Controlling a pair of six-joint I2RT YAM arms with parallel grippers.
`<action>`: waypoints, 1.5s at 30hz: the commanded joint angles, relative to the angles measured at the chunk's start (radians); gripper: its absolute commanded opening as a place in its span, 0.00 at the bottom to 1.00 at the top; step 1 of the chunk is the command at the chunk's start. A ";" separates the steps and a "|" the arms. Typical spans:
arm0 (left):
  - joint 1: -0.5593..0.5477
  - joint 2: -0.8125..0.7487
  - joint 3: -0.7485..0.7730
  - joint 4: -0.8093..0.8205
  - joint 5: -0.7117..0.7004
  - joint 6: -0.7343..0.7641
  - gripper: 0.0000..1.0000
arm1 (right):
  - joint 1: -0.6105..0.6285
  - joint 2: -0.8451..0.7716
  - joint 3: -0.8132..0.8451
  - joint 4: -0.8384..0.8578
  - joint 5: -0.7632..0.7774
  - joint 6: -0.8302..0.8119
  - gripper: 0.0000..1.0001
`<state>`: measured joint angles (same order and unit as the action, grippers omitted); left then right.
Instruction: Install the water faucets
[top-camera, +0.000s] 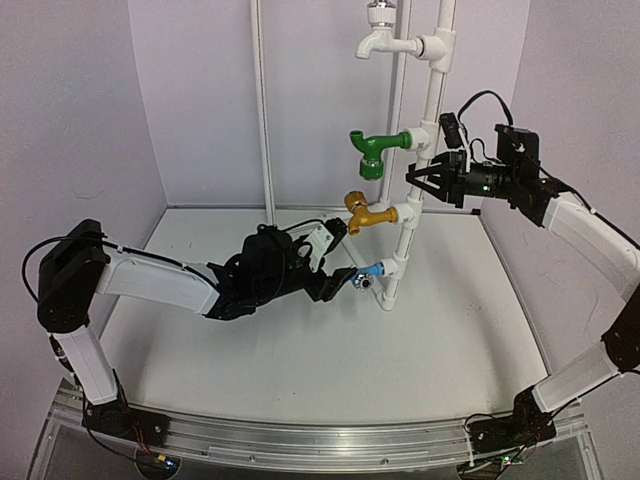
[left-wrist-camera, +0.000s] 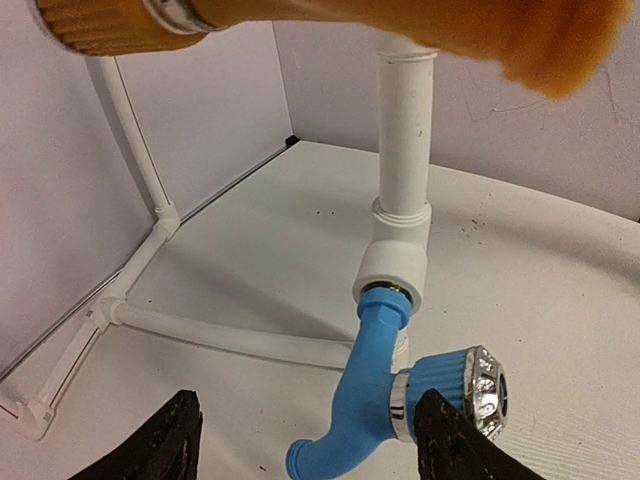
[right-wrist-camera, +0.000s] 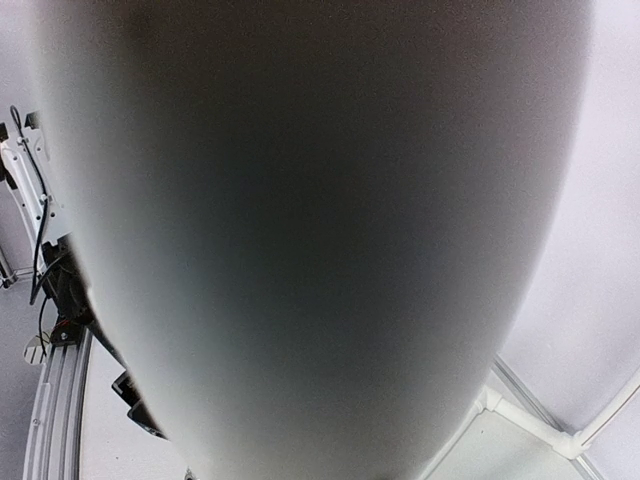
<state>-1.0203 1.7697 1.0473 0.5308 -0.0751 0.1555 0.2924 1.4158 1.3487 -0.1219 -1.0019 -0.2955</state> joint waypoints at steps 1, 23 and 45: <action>-0.016 0.011 0.041 0.017 0.066 0.083 0.73 | -0.004 0.034 -0.006 -0.179 0.085 0.027 0.00; -0.052 0.101 0.057 0.017 -0.209 0.186 1.00 | -0.003 0.028 -0.012 -0.179 0.089 0.025 0.00; -0.055 0.098 -0.114 0.237 0.000 -0.159 1.00 | -0.005 0.025 -0.012 -0.179 0.094 0.019 0.00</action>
<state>-1.0786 1.8732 0.9699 0.6774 -0.2211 0.1217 0.2924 1.4158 1.3487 -0.1219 -1.0000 -0.2958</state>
